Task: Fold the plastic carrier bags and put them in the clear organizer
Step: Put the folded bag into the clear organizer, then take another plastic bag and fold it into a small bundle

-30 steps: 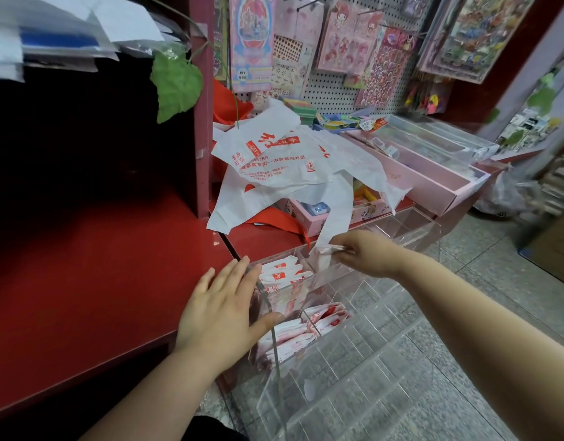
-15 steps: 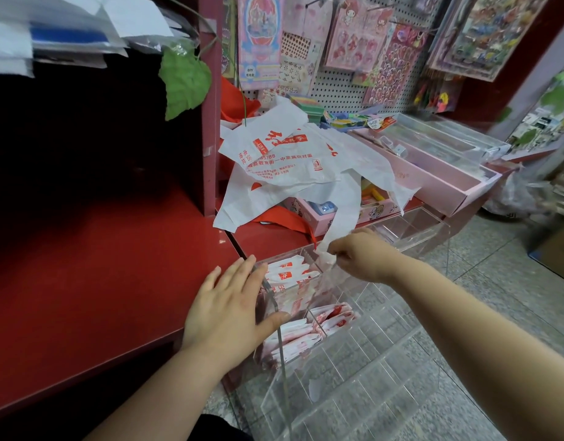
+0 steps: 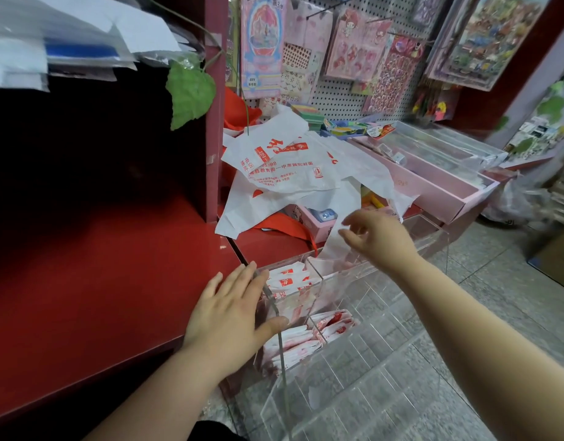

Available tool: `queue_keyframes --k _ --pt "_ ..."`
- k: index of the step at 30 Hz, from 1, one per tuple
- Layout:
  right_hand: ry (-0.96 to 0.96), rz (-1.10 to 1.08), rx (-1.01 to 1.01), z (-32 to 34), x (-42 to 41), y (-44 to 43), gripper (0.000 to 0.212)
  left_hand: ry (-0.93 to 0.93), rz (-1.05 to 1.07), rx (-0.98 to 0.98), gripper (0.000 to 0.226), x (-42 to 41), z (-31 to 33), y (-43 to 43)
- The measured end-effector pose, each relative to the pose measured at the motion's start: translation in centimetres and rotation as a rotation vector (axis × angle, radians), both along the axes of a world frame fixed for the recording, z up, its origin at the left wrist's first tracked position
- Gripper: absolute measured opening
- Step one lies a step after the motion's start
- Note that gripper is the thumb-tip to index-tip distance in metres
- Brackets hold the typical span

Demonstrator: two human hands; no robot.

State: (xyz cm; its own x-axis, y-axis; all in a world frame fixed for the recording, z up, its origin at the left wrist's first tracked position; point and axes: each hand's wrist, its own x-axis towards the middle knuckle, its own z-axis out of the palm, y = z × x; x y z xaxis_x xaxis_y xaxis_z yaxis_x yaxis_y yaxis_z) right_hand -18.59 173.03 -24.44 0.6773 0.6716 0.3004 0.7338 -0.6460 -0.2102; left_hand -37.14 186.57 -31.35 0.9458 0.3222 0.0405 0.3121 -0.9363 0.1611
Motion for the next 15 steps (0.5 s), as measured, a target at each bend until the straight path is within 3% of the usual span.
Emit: queue_keyframes --k 4,7,10,12,15 --pt "-0.129 -0.076 0.02 0.5 1.6 2.6 0.047 0.045 0.029 -0.004 0.14 -2.3 1.3 2.5" --pt "-0.158 0.001 -0.006 0.0 1.5 6.9 0.062 0.055 0.131 0.077 0.141 -4.7 1.1 5.3" --pt "-0.164 0.062 -0.02 -1.1 0.9 11.3 0.07 0.114 0.195 0.004 0.14 -6.4 0.9 6.6" --pt "-0.179 0.059 -0.063 -1.6 1.0 13.6 0.066 0.122 0.194 -0.035 0.137 -6.6 0.9 6.9" --pt "-0.231 0.03 -0.027 -1.8 2.1 15.5 0.039 0.129 0.193 -0.063 0.134 -6.6 0.8 7.0"
